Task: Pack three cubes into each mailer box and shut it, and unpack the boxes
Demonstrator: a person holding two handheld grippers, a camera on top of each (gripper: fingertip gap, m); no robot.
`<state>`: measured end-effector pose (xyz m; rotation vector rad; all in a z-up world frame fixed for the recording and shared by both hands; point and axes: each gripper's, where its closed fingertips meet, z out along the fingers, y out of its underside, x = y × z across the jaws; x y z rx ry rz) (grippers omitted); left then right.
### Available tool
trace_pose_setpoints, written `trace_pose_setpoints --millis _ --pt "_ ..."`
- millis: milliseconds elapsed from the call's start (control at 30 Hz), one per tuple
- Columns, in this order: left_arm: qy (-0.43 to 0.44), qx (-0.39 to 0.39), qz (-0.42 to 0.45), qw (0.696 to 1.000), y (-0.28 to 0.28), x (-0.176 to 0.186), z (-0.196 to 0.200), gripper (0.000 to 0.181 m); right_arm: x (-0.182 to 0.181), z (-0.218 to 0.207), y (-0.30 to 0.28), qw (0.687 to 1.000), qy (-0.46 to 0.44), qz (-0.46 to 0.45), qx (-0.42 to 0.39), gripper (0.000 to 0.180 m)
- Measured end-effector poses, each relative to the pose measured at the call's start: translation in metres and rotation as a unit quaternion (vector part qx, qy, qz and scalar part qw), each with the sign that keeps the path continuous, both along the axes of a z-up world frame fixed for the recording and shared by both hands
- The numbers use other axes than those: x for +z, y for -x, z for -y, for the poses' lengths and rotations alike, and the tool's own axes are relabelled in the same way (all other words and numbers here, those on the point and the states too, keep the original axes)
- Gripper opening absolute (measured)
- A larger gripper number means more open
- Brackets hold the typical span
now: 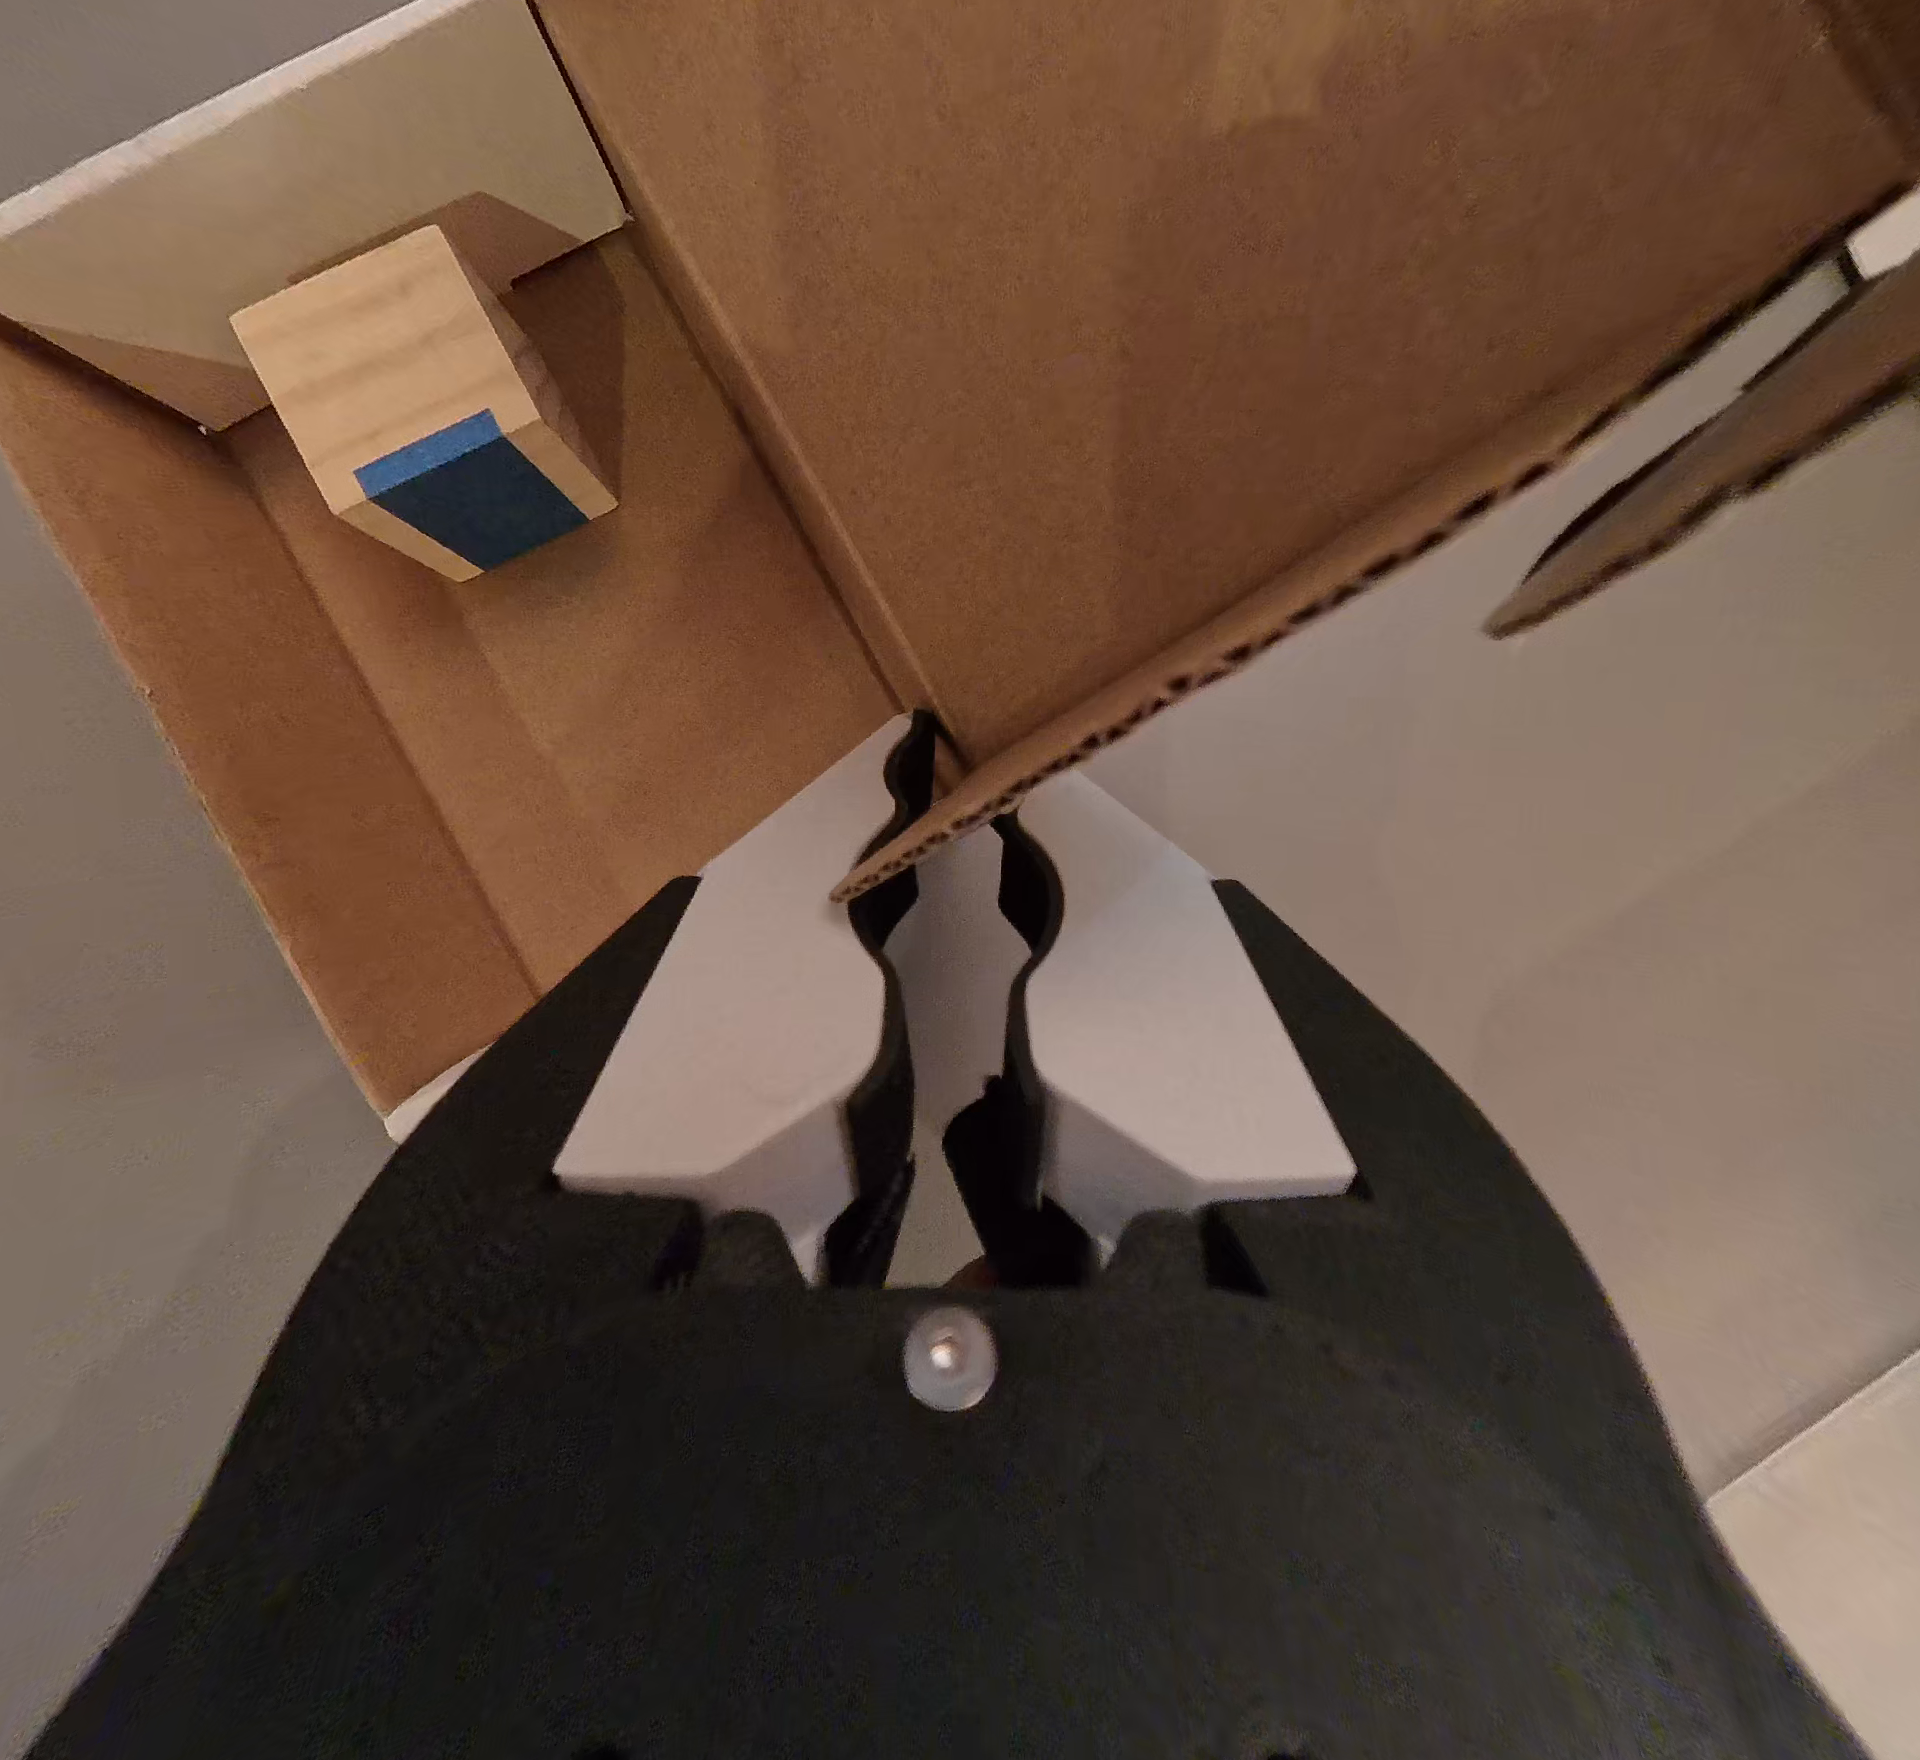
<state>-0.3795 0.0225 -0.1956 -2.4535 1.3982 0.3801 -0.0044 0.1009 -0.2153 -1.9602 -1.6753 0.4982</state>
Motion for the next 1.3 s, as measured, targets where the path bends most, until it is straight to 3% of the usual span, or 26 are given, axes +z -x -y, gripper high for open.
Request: trace_pose_setpoints --millis 100,200,333,467,600,700,867,1033,1133,1300 --pt "0.047 -0.013 0.002 0.999 0.0 -0.017 0.005 0.048 0.0 0.0 0.0 1.0 0.001 -0.002 0.002 0.007" --pt "0.069 -0.017 0.014 0.997 -0.005 -0.026 0.006 0.031 0.0 0.0 0.0 1.0 0.001 -0.003 0.002 0.007" --pt "0.05 -0.012 0.01 0.999 -0.002 -0.03 -0.004 0.025 0.0 0.0 0.0 1.0 0.001 -0.003 0.002 0.007" --pt "0.025 -0.011 0.031 0.999 -0.006 -0.017 -0.007 0.0 0.0 0.0 0.0 1.0 -0.001 -0.003 0.002 0.007" --pt "0.016 -0.008 0.006 1.0 0.003 -0.022 -0.007 0.001 0.0 0.0 0.0 1.0 -0.001 -0.002 0.002 0.007" --pt "0.004 0.005 0.016 1.0 0.007 -0.022 -0.011 0.037 0.0 0.0 0.0 1.0 0.0 -0.004 0.003 0.007" --pt "0.013 0.058 0.038 0.998 0.013 -0.026 -0.017 0.053 0.0 0.0 0.0 1.0 0.0 -0.003 0.003 0.007" --pt "0.063 0.141 0.042 0.987 0.013 -0.044 -0.02 0.047 0.0 0.0 0.0 1.0 0.001 -0.005 0.003 0.007" --pt "0.083 0.201 0.057 0.974 0.015 -0.047 -0.019 0.034 0.0 0.0 -0.001 1.0 0.003 -0.006 0.003 0.007" --pt "0.058 0.188 0.032 0.98 0.017 -0.041 -0.021 0.029 0.0 0.0 -0.001 1.0 0.0 -0.005 0.003 0.007"
